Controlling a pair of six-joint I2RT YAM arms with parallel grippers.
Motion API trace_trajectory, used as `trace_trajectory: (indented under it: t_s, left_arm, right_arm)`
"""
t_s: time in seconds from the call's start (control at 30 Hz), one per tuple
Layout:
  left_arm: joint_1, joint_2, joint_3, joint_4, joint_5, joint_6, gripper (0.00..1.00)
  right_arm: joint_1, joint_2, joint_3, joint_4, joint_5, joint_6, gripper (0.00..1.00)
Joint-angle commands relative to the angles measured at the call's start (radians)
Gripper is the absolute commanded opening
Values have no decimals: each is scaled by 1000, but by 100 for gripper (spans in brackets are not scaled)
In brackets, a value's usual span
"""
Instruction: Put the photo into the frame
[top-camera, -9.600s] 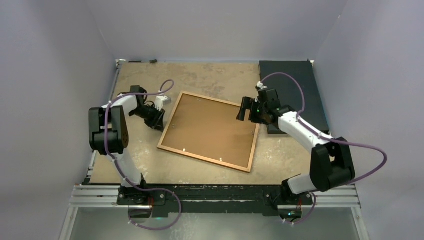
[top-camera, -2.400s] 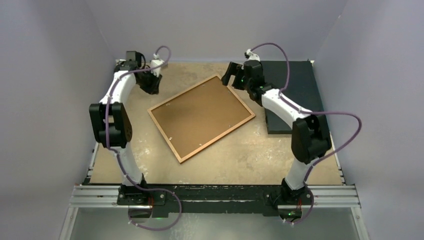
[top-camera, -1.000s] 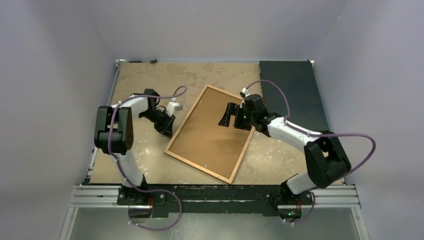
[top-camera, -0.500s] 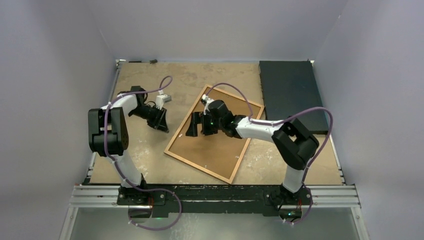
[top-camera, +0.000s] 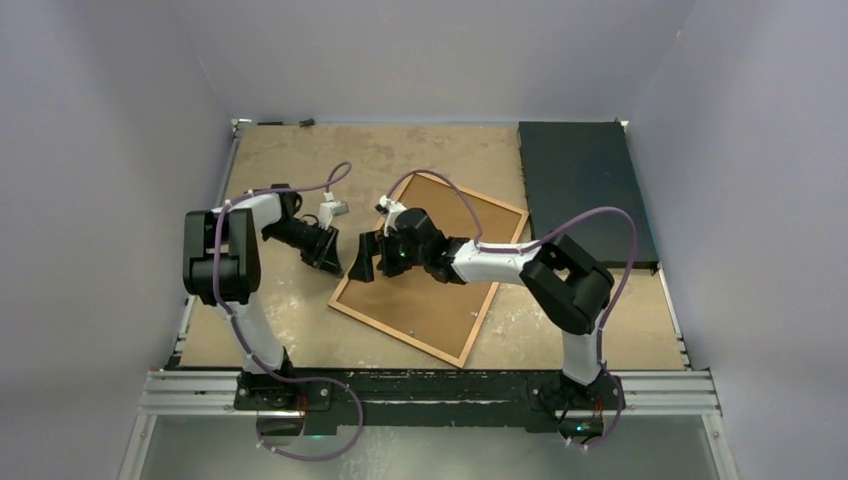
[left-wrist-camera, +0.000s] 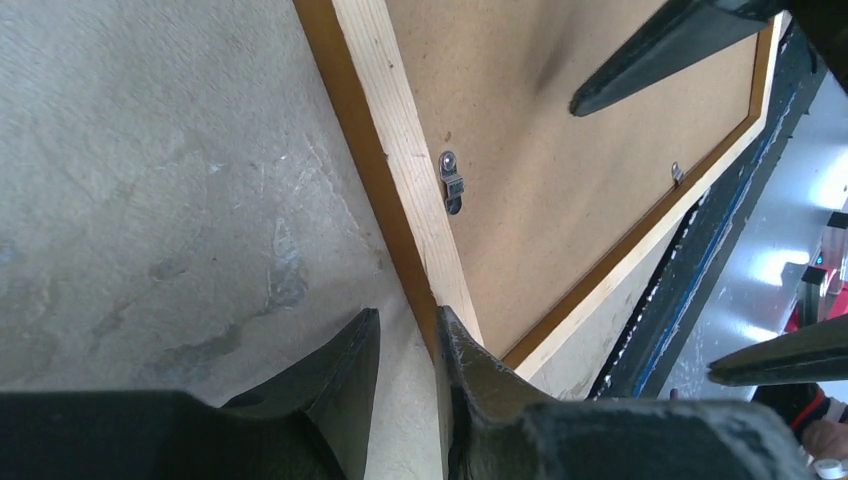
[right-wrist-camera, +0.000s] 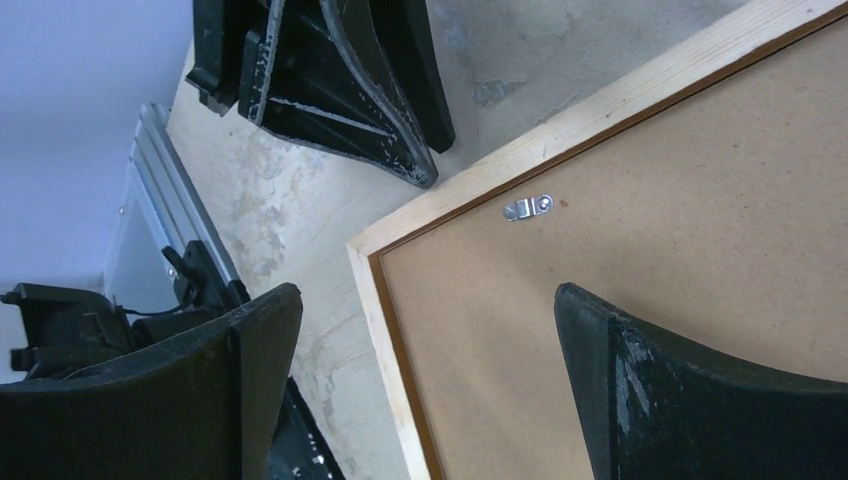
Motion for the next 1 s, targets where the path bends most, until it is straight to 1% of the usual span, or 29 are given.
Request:
trace_trajectory:
  t_s: [0.0,0.6,0.97]
  left_arm:
    - [-16,12,-23,38,32,19,24]
    - [-25,13,-54,81,-3,1,21]
    - [-28,5,-53,85,-3,-3,20]
  right_arm:
    - [13,40,45,61,-23,-9,98]
    - [36,164,115,108,-61,-3,97]
    - [38,187,120,117,-52,0,97]
